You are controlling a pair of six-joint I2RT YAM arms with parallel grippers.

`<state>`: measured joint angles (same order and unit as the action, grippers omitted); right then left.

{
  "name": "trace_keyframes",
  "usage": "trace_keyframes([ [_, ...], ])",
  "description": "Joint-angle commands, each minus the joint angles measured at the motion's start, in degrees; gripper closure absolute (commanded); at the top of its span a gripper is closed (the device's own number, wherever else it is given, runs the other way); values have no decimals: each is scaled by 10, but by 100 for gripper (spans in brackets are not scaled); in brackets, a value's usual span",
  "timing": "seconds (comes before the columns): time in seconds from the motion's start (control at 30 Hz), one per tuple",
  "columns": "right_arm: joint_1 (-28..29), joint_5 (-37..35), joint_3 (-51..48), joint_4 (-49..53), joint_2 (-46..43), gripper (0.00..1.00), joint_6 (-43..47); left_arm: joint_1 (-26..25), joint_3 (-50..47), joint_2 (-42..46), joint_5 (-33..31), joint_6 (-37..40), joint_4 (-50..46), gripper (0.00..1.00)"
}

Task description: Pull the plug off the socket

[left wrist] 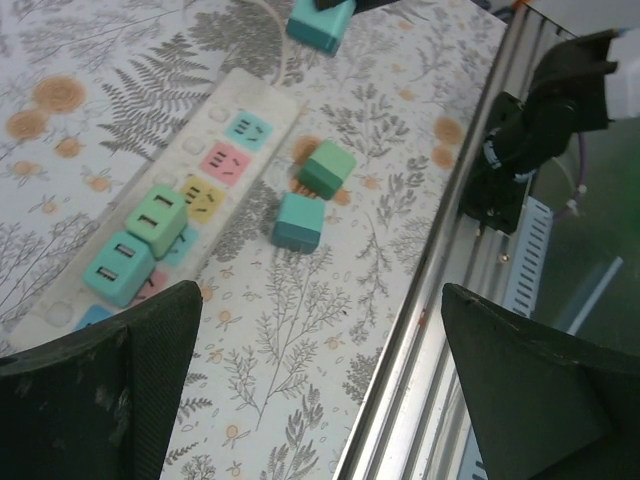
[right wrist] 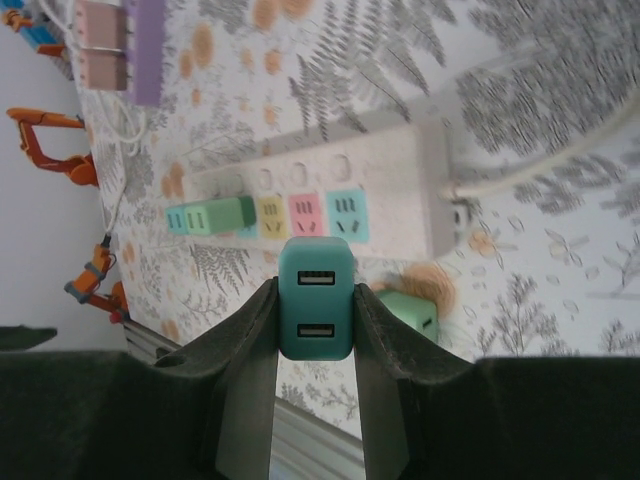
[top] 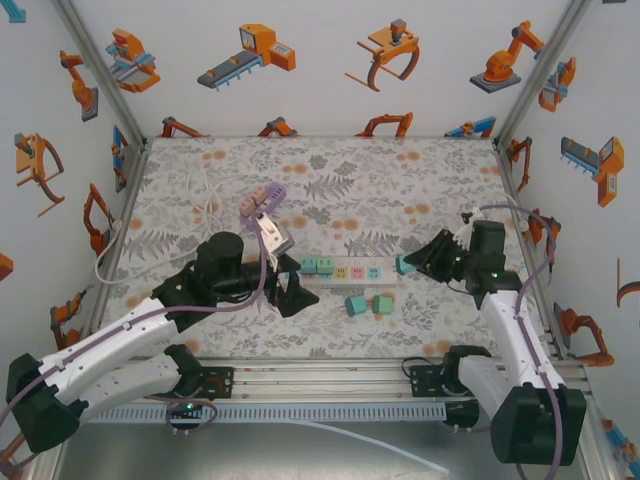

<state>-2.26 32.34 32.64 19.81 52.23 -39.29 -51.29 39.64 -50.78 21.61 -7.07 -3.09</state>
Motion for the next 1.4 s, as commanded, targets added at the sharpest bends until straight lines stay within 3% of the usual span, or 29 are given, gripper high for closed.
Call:
trace_keyframes([
  [0.0, -11, -14, -30, 47, -13, 94, -29, -20, 22, 14, 10, 31, -31, 3],
  [0.2, -11, -66, -74, 55, -16, 93, -1, -33, 16, 14, -5, 35, -37, 3],
  [0.57, -11, -24, -130, -29, 0, 85, -14, -35, 36, -31, -27, 38, -50, 3],
  [0.8, -11, -66, -136, 6, -4, 64, -12, -37, 42, -49, -77, 35, -59, 3],
  [1.07, -10, -100, -134, 38, -16, 49, -10, -38, 43, -55, -103, 39, -61, 3],
  [1.37, -10, -152, -101, 88, -37, 43, 3, -38, 32, -40, -156, 34, -67, 3],
])
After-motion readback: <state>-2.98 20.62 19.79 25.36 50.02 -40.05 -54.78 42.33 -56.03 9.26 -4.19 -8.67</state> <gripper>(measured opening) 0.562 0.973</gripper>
